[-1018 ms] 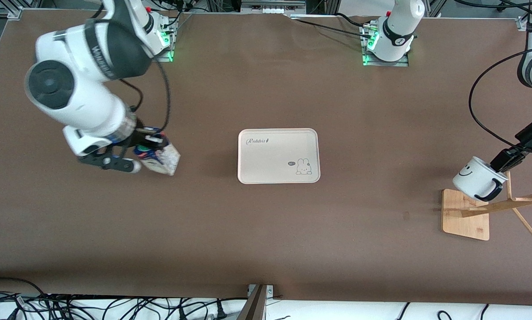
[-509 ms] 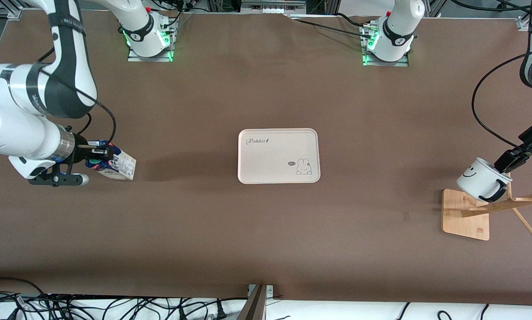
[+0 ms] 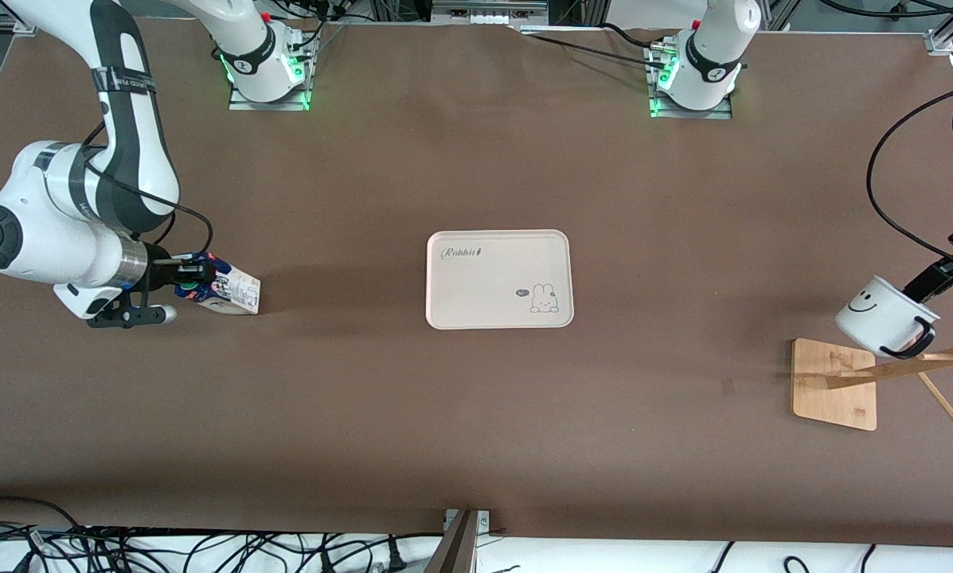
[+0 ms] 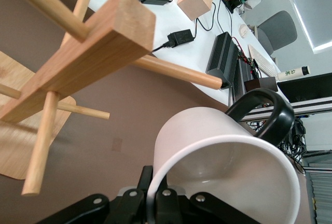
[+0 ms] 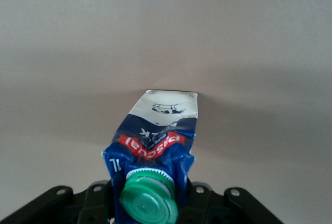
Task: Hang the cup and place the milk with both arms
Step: 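Hang the mug handle on the stand peg while the right gripper releases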
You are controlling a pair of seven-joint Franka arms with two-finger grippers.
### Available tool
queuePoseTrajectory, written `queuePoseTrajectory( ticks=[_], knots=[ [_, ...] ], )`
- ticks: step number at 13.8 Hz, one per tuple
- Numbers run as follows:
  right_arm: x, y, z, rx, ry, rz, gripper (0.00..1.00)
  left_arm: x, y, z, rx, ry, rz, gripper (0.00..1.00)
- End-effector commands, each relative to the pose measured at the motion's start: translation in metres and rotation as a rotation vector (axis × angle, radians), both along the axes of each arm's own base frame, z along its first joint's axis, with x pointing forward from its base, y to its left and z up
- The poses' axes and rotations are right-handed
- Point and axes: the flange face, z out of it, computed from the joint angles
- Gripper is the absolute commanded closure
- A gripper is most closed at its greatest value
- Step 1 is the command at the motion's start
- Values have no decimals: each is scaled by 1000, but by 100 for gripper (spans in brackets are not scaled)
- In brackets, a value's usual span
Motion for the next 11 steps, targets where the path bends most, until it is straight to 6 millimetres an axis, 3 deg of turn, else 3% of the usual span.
queuePoseTrajectory(
  ticks=[1,2,3,5,9,11],
  knots=[
    [-18,-10,-9,41,-9,41,54,5,2,-2,-37,4,1,100],
    [-18,-11,-10,41,-8,39,15,4,5,-8,-38,16,4,100],
    [-17,-11,-9,41,-8,40,0,4,4,-14,-45,26,-6,100],
    [-16,-11,-3,44,-11,41,0,-1,16,-16,-60,39,-3,100],
    [-6,-5,45,66,-47,51,0,12,25,-2,-38,20,-17,100],
    [-2,-13,67,63,-39,39,0,18,27,-4,-27,20,-19,100]
  ],
)
